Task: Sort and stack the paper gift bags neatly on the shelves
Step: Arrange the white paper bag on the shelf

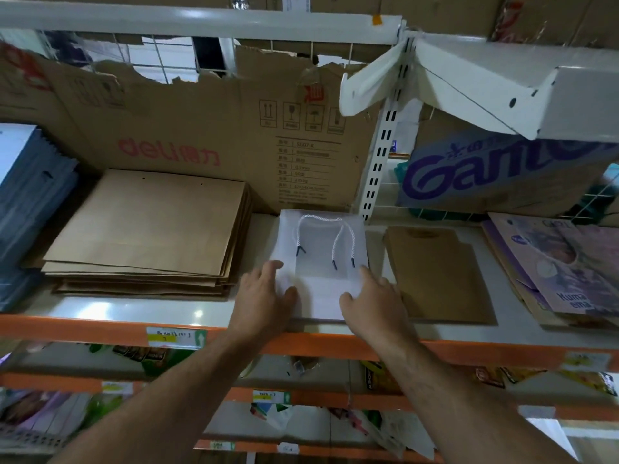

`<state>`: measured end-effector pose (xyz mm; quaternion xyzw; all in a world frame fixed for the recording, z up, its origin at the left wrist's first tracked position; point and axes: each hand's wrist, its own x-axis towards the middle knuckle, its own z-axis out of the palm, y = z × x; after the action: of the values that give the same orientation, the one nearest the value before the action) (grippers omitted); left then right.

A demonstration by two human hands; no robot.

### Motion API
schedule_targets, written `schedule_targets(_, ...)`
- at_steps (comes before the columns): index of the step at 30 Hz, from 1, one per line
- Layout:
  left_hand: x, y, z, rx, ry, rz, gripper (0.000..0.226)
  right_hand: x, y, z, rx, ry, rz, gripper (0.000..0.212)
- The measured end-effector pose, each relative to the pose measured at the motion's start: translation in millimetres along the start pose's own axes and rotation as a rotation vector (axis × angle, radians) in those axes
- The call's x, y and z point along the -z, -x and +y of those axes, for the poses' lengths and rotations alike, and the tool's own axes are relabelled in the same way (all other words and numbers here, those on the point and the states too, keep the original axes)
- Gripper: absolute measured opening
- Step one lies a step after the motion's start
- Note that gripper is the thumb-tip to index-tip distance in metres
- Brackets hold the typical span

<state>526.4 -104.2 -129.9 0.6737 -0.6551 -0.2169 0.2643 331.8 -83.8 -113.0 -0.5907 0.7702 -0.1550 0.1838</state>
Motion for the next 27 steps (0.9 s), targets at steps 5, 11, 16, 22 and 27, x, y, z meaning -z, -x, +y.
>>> schedule_targets(5, -4, 0, 2, -0.013, -0.066, 0.021, 0.045, -3, -4, 5, 0.037, 0.033, -0.014, 0.066)
schedule_targets(11, -1, 6, 8, -0.005, -0.015, 0.034, 0.052, 5, -9, 11, 0.059, -0.078, -0.019, 0.066)
schedule_targets(16, 10, 17, 13, -0.098, -0.103, 0.152, 0.047, 10, 2, 1, 0.146, -0.004, 0.136, 0.071)
schedule_targets(22, 48, 9, -9, -0.201, -0.195, 0.148, 0.054, 1, 13, -62, 0.301, -0.184, 0.07, 0.054)
schedule_targets(27, 101, -12, -52, -0.281, -0.188, 0.199, 0.047, -24, 9, -132, 0.225, -0.379, -0.044, 0.047)
